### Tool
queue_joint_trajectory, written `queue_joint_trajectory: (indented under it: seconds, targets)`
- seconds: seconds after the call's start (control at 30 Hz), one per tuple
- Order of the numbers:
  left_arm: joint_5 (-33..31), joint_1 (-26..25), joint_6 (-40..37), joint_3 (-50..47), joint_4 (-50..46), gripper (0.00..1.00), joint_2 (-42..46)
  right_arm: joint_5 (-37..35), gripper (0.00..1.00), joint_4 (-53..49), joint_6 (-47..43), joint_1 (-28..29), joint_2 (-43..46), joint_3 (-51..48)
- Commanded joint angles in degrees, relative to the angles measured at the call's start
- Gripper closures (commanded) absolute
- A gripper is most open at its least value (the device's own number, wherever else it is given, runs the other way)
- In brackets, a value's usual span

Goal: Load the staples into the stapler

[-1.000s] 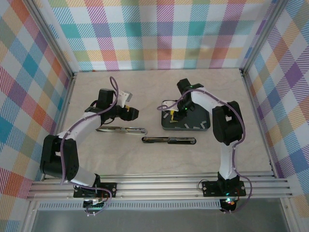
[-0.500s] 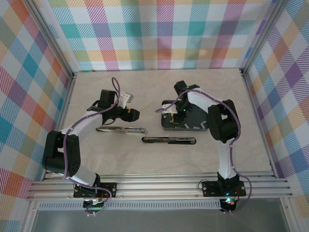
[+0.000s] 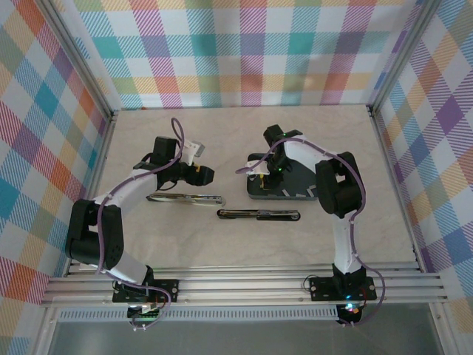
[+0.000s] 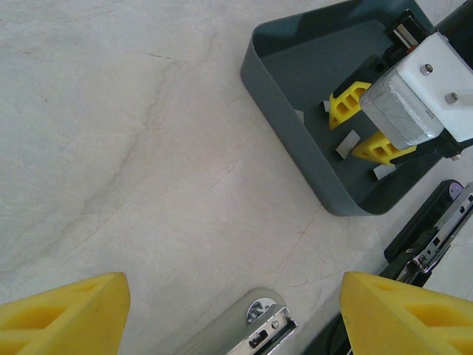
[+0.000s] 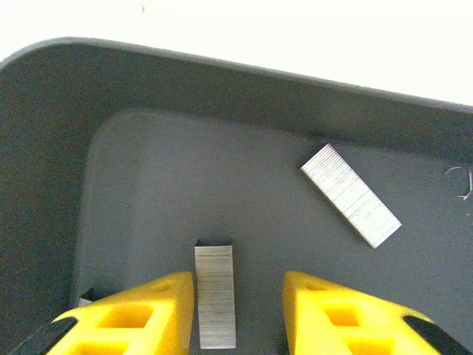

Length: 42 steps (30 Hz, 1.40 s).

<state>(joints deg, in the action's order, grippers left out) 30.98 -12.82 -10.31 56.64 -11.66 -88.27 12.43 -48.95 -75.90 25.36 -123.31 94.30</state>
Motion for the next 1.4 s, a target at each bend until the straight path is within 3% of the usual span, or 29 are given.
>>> queue_joint_trajectory:
  seconds: [0.0,0.2,0.57,1.37]
  targets:
    - [0.99,0.69,0.11,1.74,0.59,0.25,-0.52,3.01,0.61,1.10,-0.51,0.39,0.09,1.82]
    - [1.02,0.69,0.20,1.81,0.54,0.25,-0.47,6.28,0.59,4.75,-0.84,0.45,-0.63,4.66]
    - [0.77,0.69,-0.14,2.15,0.01,0.25,-0.51,8.57,0.58,1.51,-5.53,0.56,-4.60,9.94]
    - [1.45,0.69,0.11,2.51,-0.47,0.24,-1.54,6.82,0.58,-8.05,-9.75,0.91,-11.25,17.19]
